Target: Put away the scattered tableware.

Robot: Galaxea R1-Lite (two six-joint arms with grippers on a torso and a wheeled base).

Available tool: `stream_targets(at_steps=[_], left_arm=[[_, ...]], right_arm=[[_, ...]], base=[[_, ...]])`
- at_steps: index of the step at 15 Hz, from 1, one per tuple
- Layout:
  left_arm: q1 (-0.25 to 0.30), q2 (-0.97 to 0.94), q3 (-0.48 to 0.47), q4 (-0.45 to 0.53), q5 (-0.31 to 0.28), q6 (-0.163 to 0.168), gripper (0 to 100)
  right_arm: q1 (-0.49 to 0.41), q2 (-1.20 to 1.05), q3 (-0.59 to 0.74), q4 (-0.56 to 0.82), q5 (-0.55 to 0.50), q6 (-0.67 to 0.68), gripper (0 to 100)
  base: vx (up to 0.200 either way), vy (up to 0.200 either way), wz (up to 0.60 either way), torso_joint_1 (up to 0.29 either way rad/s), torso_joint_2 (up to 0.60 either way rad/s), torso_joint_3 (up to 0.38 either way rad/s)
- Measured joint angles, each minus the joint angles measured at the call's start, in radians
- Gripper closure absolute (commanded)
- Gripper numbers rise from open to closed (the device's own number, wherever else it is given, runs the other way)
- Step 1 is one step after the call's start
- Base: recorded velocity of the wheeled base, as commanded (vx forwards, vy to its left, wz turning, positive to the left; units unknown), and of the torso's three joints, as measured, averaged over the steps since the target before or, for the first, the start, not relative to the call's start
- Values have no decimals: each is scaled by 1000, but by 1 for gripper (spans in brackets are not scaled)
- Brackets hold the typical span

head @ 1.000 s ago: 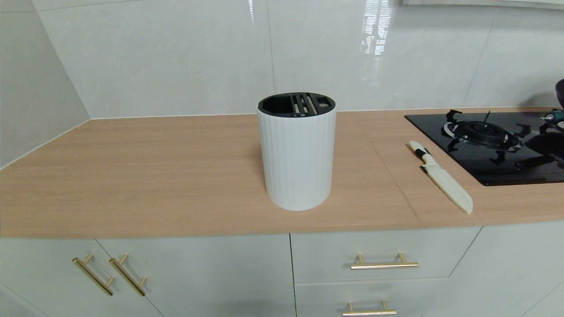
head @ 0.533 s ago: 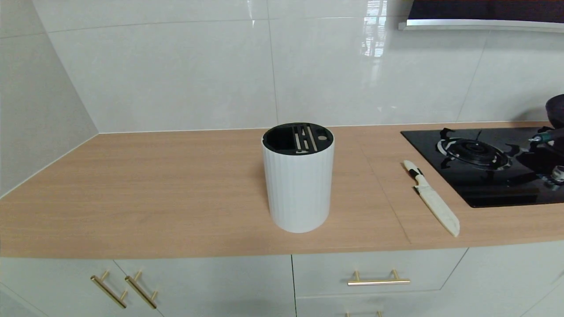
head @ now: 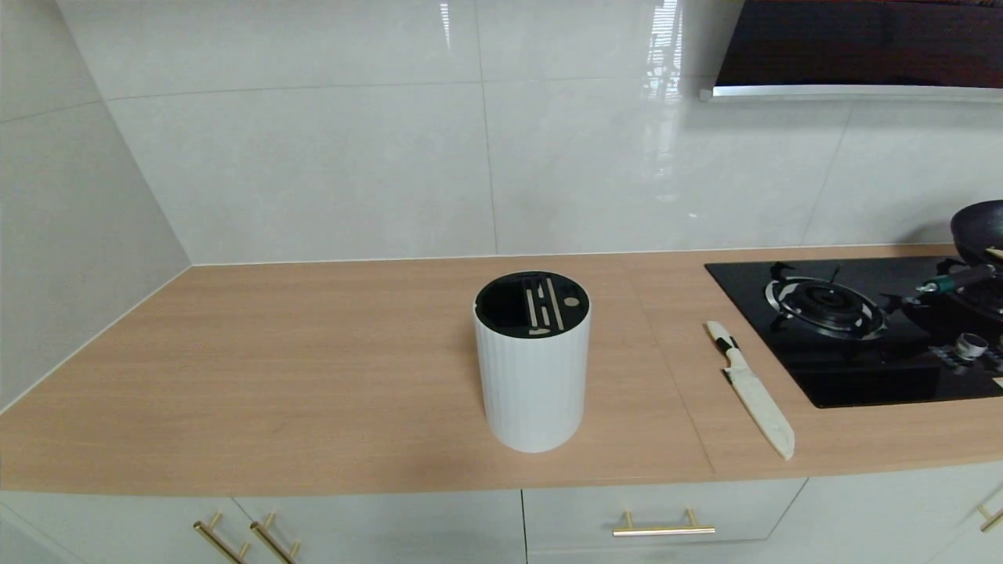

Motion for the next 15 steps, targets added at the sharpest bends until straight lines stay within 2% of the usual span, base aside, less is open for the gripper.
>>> stream_targets(at_steps=[6,15], left_arm=[[0,0,0,0,0,0,0],[0,0,0,0,0,0,0]], right_arm=[[0,0,0,0,0,1,0],[0,0,0,0,-1,2,0]], base=[[0,0,0,203,-430,-223],[0,0,0,5,-9,-6]])
